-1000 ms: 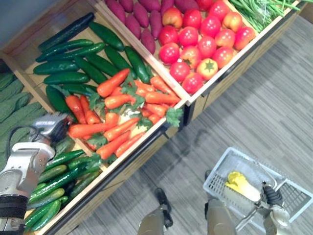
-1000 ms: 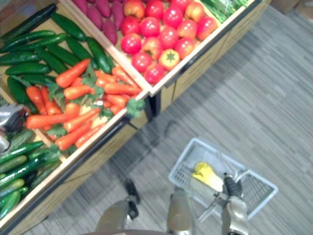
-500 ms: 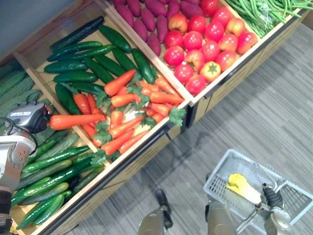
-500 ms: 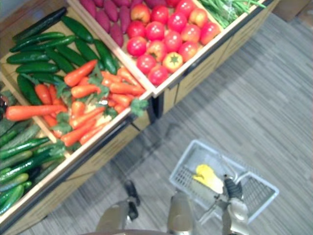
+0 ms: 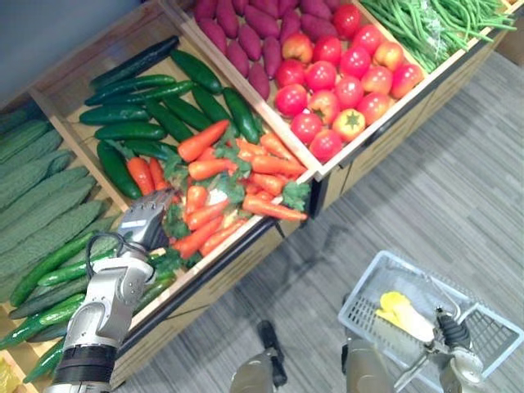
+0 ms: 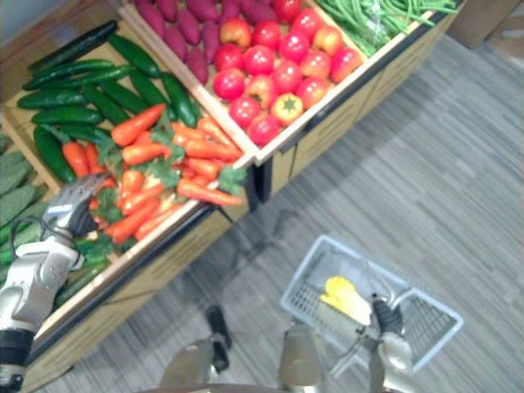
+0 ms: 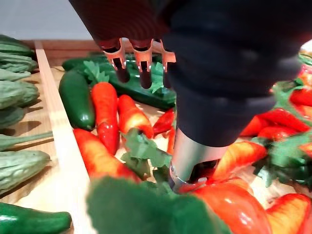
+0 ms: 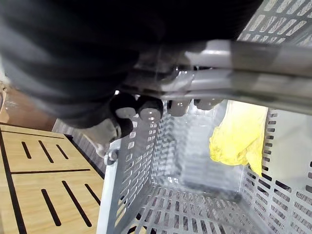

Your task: Pick vegetable in the basket

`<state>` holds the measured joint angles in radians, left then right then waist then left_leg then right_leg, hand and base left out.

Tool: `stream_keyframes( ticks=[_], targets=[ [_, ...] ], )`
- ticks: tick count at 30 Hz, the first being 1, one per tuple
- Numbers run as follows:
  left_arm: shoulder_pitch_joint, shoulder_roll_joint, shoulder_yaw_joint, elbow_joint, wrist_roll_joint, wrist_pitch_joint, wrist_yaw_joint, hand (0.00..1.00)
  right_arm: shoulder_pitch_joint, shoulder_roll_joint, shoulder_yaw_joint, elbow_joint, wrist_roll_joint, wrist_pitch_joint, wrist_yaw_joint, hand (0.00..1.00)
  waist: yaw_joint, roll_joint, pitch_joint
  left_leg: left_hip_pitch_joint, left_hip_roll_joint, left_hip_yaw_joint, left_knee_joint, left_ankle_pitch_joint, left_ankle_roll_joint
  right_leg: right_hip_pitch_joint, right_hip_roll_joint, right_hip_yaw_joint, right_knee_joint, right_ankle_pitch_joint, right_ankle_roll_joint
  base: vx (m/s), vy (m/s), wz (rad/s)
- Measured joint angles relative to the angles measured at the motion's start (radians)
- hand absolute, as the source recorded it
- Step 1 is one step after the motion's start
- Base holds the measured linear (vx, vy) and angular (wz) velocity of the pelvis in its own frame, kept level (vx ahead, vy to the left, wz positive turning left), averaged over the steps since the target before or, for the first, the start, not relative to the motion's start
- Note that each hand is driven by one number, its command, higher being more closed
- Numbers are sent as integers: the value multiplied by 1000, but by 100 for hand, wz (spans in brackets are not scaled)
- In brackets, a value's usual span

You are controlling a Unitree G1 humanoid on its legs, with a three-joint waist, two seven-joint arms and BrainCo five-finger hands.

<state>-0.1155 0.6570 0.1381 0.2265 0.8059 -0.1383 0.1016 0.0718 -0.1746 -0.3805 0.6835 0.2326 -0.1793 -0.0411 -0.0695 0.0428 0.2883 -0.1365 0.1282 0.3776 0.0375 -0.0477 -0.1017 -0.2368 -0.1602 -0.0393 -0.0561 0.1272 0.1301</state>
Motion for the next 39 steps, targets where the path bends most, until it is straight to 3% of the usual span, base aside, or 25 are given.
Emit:
stream_keyframes(
  ticks=[9,19,34,39],
  targets=[
    [-12,0,9,146,4,19,9,0,0,0,4,0,-32,5,-3,100,-5,1,-12,0,2,0,3,1,1,-1,2,-2,-4,5,-5,-28,-1,-1],
    [-16,-14,34,77,24,42,10,0,2,0,6,0,-37,6,-4,100,-4,6,-31,3,0,1,2,1,1,5,0,-5,-12,10,-4,0,0,0],
    [27,-154,97,-58,38,76,11,0,12,0,-4,1,-38,22,-4,100,-2,13,-47,16,-1,10,-2,1,1,14,2,15,-22,17,-1,-16,-2,-2],
    [26,-232,101,-57,21,99,11,0,12,0,-5,0,-38,26,-3,100,-2,11,-48,16,-2,15,-5,1,1,14,2,21,-28,18,1,2,0,-1]
  ],
)
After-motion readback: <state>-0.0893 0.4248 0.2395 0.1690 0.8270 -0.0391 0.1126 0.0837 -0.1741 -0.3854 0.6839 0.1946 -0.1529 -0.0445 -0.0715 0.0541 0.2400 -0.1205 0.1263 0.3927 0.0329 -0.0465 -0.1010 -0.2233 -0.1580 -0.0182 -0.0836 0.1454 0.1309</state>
